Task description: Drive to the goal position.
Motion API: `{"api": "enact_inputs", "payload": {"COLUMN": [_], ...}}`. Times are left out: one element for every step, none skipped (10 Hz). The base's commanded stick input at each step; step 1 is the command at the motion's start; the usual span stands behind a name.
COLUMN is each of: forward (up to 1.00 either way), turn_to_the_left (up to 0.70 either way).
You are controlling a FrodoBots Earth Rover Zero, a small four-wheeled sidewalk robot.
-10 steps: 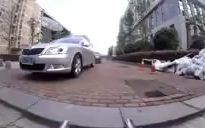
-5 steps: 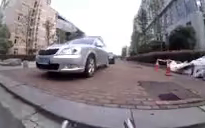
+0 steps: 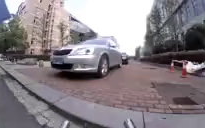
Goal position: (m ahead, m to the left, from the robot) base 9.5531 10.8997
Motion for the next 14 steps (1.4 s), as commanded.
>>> {"api": "enact_inputs", "payload": {"forward": [0.00, 0.00, 0.00, 0.00, 0.00, 0.00, 0.00, 0.00, 0.00, 0.00, 0.00, 0.00, 0.00, 0.00], "turn_to_the_left": [0.45, 0.45, 0.45, 0.45, 0.45, 0.45, 0.45, 0.45, 0.45, 0.45, 0.45, 0.45, 0.45, 0.45]}}
